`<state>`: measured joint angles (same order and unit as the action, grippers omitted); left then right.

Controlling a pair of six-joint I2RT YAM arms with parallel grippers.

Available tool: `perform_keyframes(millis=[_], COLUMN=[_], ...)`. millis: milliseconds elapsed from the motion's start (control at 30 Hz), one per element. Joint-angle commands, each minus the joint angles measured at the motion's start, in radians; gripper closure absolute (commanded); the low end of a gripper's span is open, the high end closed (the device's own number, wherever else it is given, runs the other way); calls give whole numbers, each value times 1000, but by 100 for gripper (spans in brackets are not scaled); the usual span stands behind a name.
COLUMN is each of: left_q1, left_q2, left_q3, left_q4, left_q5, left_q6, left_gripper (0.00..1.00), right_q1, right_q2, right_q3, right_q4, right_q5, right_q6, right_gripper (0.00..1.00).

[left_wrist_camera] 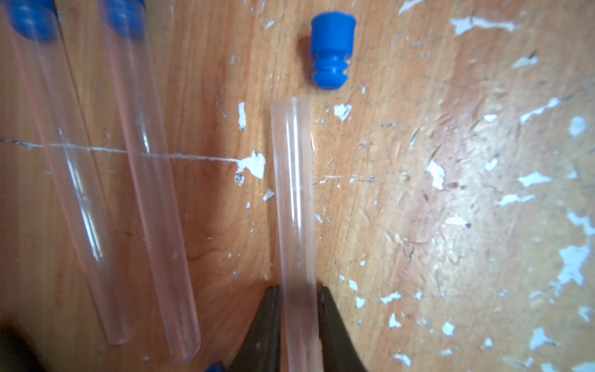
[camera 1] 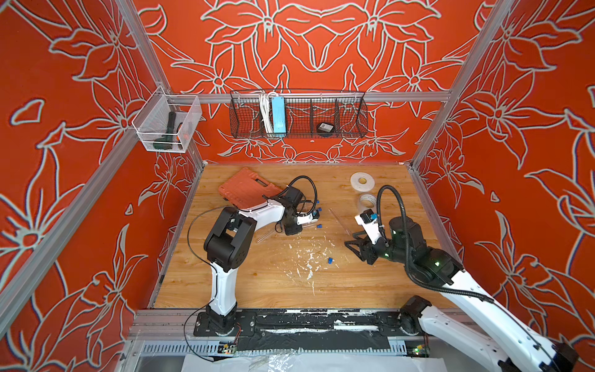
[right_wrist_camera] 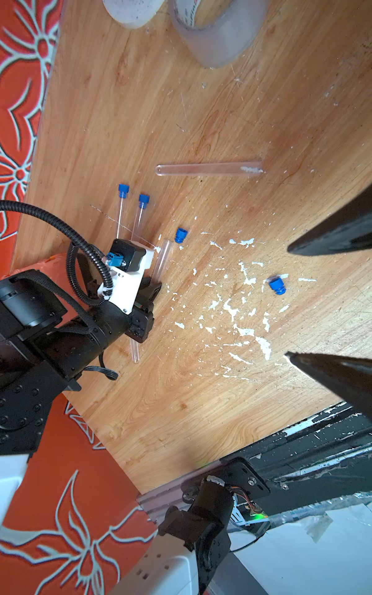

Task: Insert stoppers into test tubes
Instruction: Pick up the test tube at the center of the board.

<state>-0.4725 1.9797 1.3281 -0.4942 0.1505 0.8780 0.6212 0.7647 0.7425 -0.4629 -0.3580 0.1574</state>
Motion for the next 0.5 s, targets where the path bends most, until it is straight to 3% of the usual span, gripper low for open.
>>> perform_keyframes(millis=[0,233,467], left_q1=[-5,-4,-7], left_q2=[31,-51,-255], left_q3=[0,-52,-227], left_q4=[-68,-18,130], left_q5=[-10,18,77], left_q6=[-7,-26,-48], left_gripper=[88,94,99], right_q1=[-5,-5,-5], right_q2=[-8,-15,-31], right_q3=[-9,-1,-8], right_q4=[16,-2,-3], right_q5=[-9,43,118], right_q6=[9,19,50], right_gripper=[51,51,52])
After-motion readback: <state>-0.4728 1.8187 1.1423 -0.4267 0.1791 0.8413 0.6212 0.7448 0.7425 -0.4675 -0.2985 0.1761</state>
